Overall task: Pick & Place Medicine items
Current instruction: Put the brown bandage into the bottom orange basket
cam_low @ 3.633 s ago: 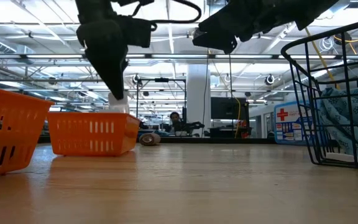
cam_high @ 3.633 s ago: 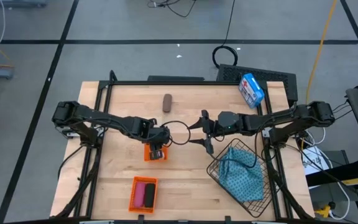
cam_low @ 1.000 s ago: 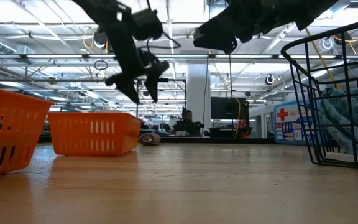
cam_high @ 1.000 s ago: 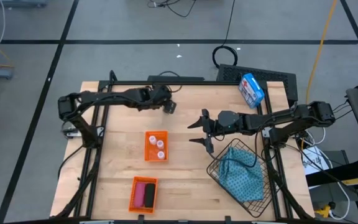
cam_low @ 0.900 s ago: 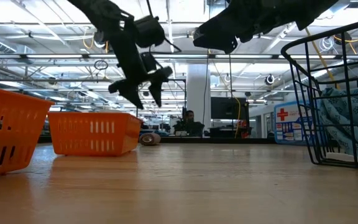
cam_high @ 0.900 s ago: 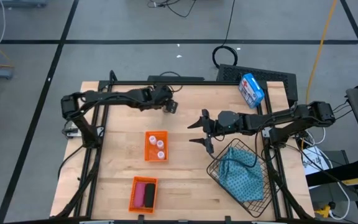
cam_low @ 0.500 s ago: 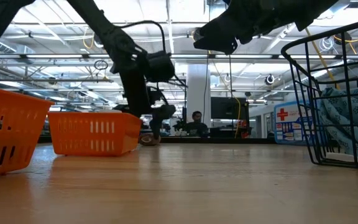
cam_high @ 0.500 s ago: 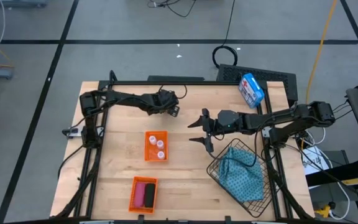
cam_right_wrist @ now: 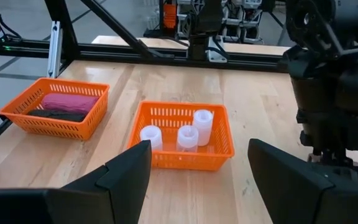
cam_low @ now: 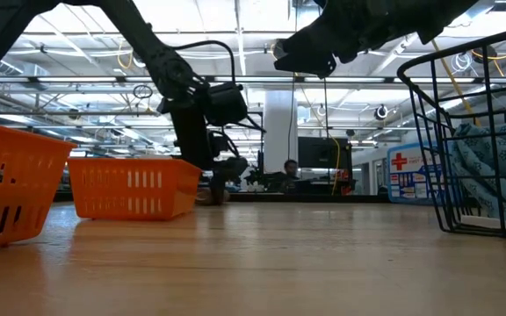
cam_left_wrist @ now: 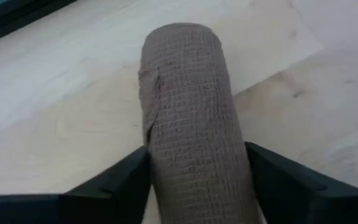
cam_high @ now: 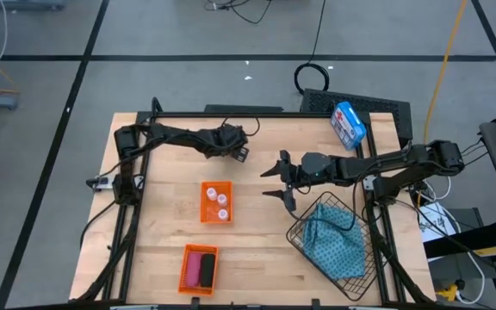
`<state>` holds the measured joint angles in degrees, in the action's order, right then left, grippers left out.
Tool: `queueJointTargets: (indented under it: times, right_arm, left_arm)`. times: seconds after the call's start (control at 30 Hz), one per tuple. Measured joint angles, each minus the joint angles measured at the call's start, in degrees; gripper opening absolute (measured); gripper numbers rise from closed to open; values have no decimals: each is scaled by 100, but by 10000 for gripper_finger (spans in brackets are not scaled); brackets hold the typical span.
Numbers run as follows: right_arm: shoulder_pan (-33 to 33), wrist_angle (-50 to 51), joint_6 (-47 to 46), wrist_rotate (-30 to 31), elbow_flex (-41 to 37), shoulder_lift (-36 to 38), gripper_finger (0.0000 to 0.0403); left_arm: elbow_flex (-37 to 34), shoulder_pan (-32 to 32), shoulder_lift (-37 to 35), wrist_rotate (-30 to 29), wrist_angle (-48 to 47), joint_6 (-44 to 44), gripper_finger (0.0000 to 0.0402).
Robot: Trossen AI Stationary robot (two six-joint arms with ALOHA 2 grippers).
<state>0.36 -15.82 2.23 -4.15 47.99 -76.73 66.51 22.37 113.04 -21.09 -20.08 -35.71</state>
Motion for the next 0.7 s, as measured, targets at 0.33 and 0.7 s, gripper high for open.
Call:
queueJointTargets:
  times: [0.33, 0.7]
  right_arm:
    - [-116, 675, 16, 530, -2, 422, 256]
    - [-116, 1050, -135, 1013, -2, 765, 256]
  left_arm:
    - [-26, -373, -1037, 628, -369, 933, 61]
    - [-16, -1742, -2512, 906, -355, 2139, 80]
